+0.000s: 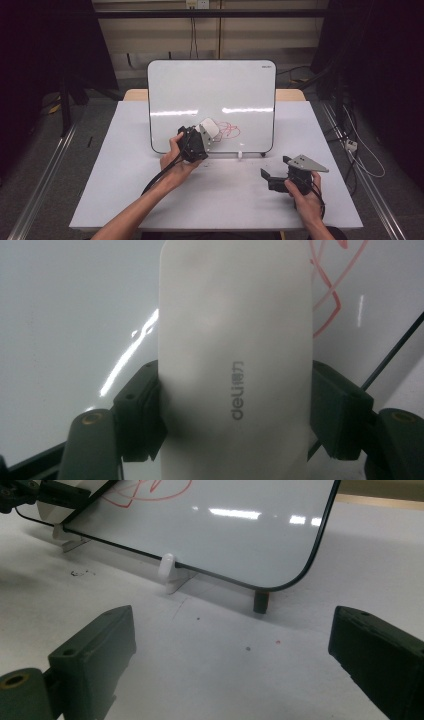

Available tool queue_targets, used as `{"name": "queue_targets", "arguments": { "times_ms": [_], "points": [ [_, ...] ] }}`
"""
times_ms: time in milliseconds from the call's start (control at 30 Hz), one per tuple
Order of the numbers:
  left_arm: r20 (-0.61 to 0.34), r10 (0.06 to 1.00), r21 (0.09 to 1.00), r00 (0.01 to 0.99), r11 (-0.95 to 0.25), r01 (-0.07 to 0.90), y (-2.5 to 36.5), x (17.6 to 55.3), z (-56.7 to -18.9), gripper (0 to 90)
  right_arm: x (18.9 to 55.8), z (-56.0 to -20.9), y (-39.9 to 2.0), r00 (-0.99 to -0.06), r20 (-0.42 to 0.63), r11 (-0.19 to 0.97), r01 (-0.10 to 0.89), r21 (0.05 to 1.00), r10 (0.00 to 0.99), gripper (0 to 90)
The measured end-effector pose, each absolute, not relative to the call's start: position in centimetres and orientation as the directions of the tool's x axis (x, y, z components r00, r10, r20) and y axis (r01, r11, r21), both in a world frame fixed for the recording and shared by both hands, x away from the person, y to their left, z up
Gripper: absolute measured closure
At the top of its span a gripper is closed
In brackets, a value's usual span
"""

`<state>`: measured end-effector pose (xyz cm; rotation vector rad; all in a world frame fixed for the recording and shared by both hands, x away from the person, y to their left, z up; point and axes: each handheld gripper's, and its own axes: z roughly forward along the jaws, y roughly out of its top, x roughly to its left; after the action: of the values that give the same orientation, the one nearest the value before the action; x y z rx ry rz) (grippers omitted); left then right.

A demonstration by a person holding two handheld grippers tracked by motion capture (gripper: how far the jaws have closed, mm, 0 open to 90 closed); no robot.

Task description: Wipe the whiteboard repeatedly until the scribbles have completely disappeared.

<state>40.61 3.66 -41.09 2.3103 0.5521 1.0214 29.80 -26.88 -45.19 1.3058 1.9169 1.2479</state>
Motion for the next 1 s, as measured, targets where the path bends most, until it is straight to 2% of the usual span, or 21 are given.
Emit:
{"name": "queue_targets", "arguments": {
  "times_ms": [400, 600, 833, 1000],
  "points": [
    [0.505, 0.597, 0.662, 0.623, -0.731, 0.164, 4.0, 43.4, -37.9, 31.1, 29.8, -45.2, -27.0, -0.412, 0.084, 0.120, 0.445, 0.887, 0.907, 4.9],
    [0.513, 0.599, 0.663, 0.615, -0.732, 0.159, 3.9, 42.6, -38.9, 31.1, 29.7, -45.2, -27.0, -0.412, 0.085, 0.120, 0.446, 0.887, 0.907, 5.0],
    [0.574, 0.531, 0.610, 0.623, -0.785, 0.106, 2.7, 40.4, -41.3, 31.1, 29.8, -45.2, -26.9, -0.414, 0.084, 0.122, 0.445, 0.887, 0.907, 5.0],
    [0.588, 0.503, 0.588, 0.634, -0.804, 0.092, 1.4, 40.3, -41.3, 31.0, 29.7, -45.1, -26.8, -0.417, 0.082, 0.123, 0.442, 0.889, 0.905, 5.0]
  ]
}}
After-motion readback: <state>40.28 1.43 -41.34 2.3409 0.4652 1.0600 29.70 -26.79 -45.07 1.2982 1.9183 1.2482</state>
